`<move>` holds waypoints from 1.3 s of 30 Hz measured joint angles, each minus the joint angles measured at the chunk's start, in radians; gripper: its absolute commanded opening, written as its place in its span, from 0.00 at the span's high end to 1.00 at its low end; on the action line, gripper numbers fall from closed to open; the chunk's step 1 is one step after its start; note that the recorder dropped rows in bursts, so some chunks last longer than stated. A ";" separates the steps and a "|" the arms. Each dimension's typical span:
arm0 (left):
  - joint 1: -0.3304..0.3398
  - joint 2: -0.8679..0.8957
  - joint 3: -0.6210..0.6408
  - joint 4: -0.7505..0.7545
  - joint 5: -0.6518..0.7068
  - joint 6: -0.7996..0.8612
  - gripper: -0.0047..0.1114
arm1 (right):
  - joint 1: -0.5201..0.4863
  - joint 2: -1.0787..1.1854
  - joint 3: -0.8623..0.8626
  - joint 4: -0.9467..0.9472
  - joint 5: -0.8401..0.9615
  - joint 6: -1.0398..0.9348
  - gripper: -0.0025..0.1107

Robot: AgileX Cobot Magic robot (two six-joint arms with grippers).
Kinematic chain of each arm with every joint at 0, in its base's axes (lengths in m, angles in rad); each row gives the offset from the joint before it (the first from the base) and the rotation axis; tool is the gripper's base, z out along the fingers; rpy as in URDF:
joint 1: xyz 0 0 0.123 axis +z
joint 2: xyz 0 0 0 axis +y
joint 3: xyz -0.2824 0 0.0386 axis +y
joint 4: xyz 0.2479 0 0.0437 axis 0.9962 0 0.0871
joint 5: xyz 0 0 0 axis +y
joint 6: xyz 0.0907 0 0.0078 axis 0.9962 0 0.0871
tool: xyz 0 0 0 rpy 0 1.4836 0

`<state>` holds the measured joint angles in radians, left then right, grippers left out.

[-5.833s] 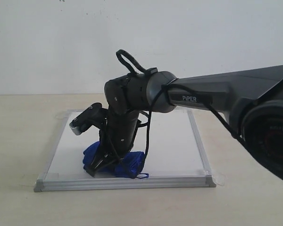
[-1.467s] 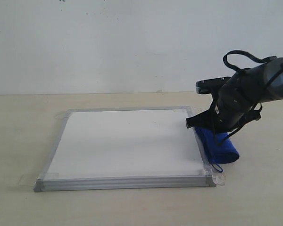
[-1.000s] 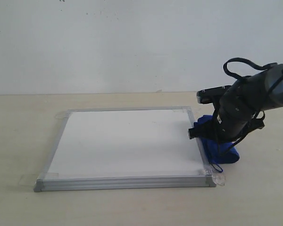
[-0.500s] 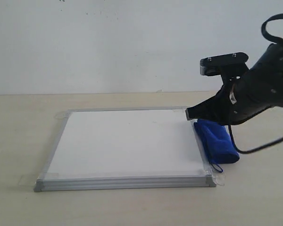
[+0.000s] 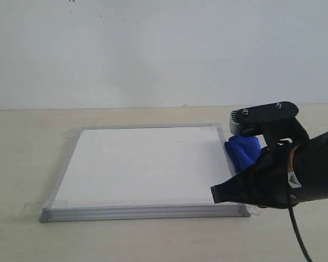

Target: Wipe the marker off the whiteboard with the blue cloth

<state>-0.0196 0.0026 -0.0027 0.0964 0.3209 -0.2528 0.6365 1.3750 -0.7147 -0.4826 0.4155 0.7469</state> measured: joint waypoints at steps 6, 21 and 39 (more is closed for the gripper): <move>0.000 0.000 0.000 0.000 0.000 0.000 0.93 | 0.000 -0.004 0.000 0.000 0.000 0.002 0.98; 0.000 0.000 0.000 0.000 0.000 0.000 0.93 | -0.074 -0.396 0.157 -0.063 -0.358 0.005 0.98; 0.000 0.000 0.000 0.000 0.000 0.000 0.93 | -0.387 -1.358 0.708 0.004 -0.788 0.037 0.98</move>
<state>-0.0196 0.0026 -0.0027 0.0964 0.3209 -0.2528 0.2492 0.0171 -0.0071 -0.4785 -0.3724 0.7841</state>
